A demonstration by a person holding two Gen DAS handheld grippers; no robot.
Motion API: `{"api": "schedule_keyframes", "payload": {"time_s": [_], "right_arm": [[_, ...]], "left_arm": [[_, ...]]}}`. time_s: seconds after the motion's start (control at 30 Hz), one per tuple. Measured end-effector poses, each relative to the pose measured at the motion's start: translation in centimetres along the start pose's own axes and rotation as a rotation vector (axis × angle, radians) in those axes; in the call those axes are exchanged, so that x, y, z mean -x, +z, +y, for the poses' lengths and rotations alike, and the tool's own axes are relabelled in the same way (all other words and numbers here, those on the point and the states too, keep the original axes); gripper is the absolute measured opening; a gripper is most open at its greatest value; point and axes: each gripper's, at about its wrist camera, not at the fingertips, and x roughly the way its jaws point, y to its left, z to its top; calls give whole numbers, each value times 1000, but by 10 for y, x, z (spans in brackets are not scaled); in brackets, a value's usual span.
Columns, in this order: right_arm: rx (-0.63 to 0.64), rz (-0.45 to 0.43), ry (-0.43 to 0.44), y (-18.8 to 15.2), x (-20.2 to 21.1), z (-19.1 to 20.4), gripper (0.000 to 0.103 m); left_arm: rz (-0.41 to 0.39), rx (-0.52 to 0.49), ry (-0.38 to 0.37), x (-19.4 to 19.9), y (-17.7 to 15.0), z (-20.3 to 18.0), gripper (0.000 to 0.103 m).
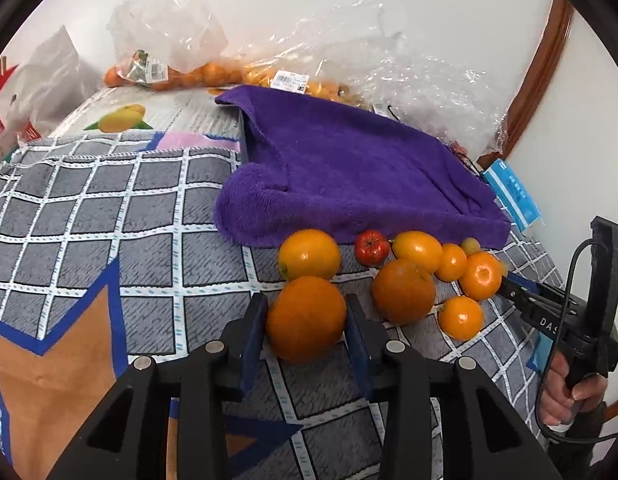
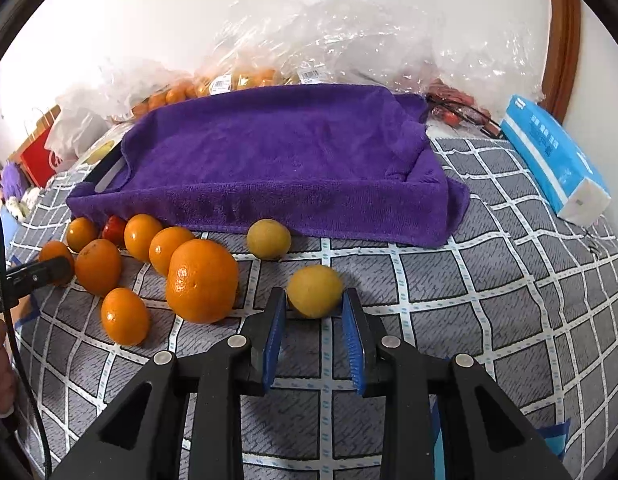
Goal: Organize fruits
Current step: 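Close the left tool on the orange while the right tool grasps the yellow fruit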
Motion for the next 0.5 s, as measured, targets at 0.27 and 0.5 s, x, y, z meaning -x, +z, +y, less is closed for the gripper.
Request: {"api": "schedule_keyframes", "payload": {"time_s": [0.27,0.5], "right_arm": [[-26,-37,3,-2,7,-3,28],[-33,-85,9,-3,17,-3,28]], "left_arm": [[-66,6,-11,12,-2,0,33],[-133,-21,8,25,-3,-5,33]]}}
